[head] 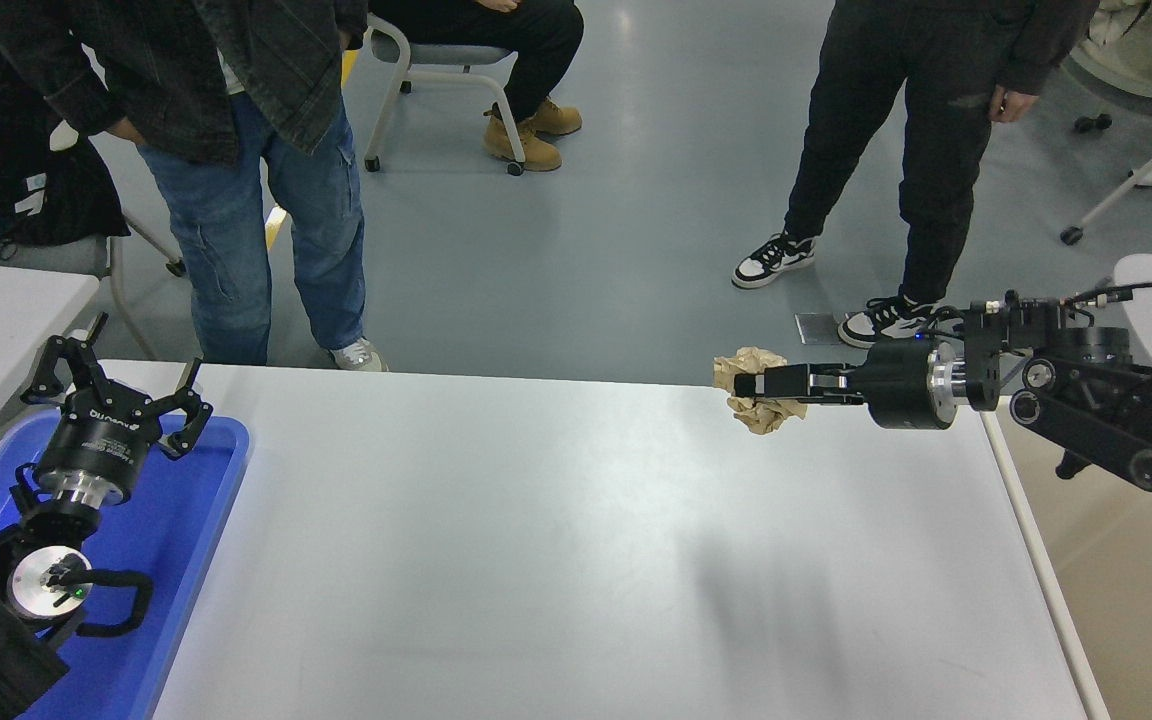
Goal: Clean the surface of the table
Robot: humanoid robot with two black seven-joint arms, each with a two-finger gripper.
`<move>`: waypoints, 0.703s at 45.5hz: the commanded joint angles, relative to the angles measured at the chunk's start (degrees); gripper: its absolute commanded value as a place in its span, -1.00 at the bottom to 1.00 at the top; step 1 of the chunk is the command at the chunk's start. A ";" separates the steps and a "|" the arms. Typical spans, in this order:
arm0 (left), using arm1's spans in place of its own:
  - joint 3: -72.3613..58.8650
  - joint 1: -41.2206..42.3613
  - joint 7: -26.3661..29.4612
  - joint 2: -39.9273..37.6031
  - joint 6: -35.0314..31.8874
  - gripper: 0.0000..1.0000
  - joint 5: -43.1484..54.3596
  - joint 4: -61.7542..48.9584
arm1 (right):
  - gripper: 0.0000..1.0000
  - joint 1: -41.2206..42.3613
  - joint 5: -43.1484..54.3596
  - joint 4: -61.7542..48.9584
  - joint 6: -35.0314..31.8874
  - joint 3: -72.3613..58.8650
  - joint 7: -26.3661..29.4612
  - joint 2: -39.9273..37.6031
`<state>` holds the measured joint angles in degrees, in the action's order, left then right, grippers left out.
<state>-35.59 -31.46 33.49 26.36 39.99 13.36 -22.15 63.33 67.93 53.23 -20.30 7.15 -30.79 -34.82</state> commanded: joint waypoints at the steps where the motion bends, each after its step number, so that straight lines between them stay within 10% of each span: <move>1: 0.00 -0.01 0.00 0.00 0.00 1.00 0.00 0.00 | -1.00 -0.05 -3.24 -0.06 -0.79 3.48 0.03 -1.92; 32: 0.00 0.08 0.00 0.00 0.00 1.00 0.00 0.00 | -1.00 -1.28 -15.28 -19.04 -0.27 7.09 0.29 -1.92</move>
<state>-35.60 -31.45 33.49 26.37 39.99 13.36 -22.15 62.71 57.23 41.17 -20.74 13.88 -30.52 -36.63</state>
